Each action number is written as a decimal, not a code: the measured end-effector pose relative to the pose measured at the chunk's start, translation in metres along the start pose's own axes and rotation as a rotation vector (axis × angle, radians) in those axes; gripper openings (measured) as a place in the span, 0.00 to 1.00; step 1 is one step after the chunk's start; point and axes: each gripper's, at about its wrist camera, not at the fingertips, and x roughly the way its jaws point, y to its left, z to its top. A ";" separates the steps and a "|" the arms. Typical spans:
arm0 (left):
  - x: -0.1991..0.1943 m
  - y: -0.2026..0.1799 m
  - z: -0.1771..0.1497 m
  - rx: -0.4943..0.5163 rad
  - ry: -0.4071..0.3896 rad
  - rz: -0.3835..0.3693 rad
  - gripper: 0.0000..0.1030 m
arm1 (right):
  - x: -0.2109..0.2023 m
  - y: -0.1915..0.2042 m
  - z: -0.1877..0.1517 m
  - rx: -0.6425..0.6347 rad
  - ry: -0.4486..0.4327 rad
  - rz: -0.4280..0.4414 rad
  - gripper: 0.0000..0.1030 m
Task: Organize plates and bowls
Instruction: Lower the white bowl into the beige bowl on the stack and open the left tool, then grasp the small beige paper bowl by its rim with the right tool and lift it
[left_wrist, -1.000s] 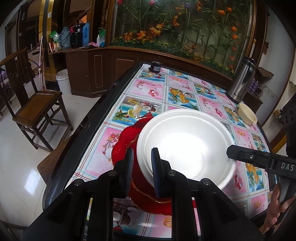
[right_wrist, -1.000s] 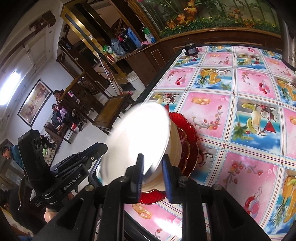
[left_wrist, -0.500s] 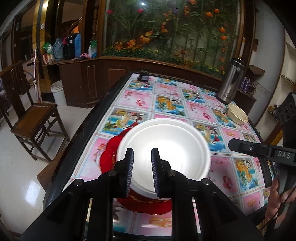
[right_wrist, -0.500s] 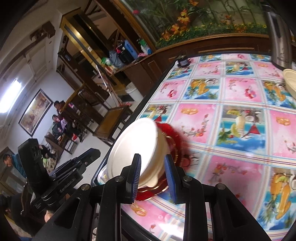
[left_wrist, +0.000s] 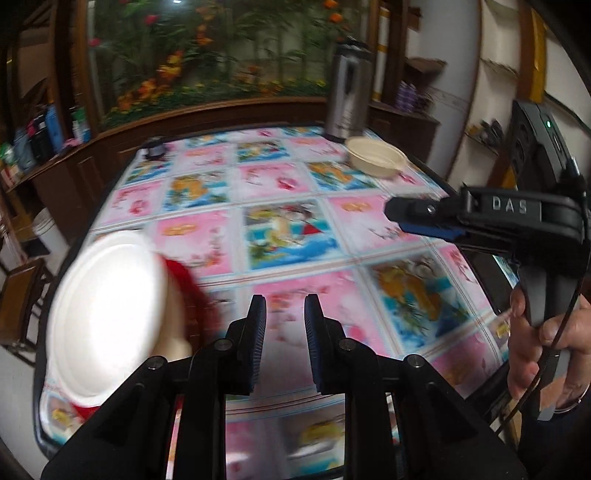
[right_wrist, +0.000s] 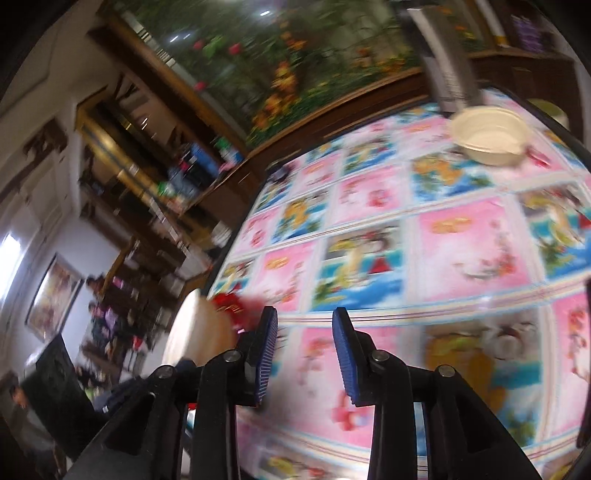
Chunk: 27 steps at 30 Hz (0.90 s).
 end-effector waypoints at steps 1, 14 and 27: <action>0.010 -0.013 0.003 0.027 0.016 -0.014 0.18 | -0.003 -0.011 0.000 0.025 -0.006 -0.003 0.33; 0.109 -0.089 0.075 0.064 0.051 -0.141 0.18 | -0.090 -0.103 0.003 0.205 -0.164 -0.197 0.34; 0.154 -0.032 0.072 -0.040 0.105 -0.029 0.18 | -0.037 -0.107 0.145 0.107 -0.150 -0.356 0.41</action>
